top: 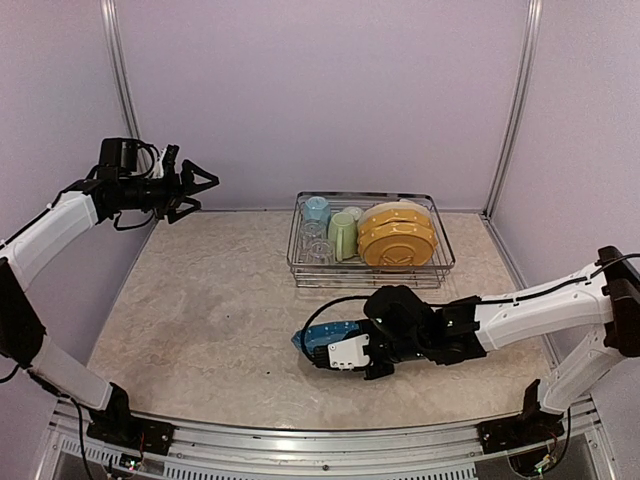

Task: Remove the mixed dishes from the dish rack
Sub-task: Place the plate at the center of the board, then grab the plate from the dish rack.

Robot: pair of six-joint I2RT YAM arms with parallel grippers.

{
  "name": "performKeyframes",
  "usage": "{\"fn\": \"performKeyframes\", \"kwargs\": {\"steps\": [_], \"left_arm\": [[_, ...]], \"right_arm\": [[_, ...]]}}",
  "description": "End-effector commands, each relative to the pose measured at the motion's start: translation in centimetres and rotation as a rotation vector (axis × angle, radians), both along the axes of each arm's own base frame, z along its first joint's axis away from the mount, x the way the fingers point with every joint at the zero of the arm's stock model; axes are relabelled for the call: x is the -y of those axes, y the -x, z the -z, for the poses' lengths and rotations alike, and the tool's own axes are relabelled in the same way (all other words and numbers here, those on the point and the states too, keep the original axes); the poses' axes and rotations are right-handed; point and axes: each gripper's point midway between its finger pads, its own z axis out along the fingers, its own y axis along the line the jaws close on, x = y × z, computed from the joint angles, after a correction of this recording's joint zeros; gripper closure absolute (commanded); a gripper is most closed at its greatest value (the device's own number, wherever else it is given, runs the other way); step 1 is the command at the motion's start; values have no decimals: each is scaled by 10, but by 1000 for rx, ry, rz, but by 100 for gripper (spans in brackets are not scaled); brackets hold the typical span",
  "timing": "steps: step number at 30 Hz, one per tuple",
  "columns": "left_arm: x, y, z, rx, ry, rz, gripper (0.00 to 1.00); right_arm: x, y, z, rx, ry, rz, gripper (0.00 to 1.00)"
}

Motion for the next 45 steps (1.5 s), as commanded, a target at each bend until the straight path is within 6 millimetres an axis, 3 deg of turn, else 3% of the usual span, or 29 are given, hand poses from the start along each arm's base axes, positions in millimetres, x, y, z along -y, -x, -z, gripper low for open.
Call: {"fn": "performKeyframes", "kwargs": {"steps": [1,3,7,14,15,19,25,31,36,45], "left_arm": [[6,3,-14,21,27,27,1],[6,3,-15,19,31,30,1],[7,6,-20,27,41,34,1],[6,12,-29,53,43,32,1],[6,12,-31,57,44,32,1],[5,15,-35,80,38,22,1],[5,17,-39,70,52,35,1],[-1,24,-56,69,120,26,1],[-6,24,-56,64,106,-8,1],[-7,24,-55,64,97,-22,1]], "right_arm": [[-8,24,26,-112,-19,-11,70],[-6,26,35,-133,-4,-2,68],[-6,29,42,-161,-8,6,55],[-6,38,43,-239,-26,19,4],[-6,38,41,-247,-35,21,1],[-4,40,30,-281,-38,50,0],[-5,43,-7,-346,-106,103,0],[5,10,-57,-316,-320,365,0],[29,-23,-101,-321,-533,668,0],[66,-55,-137,-201,-506,973,0]]}}
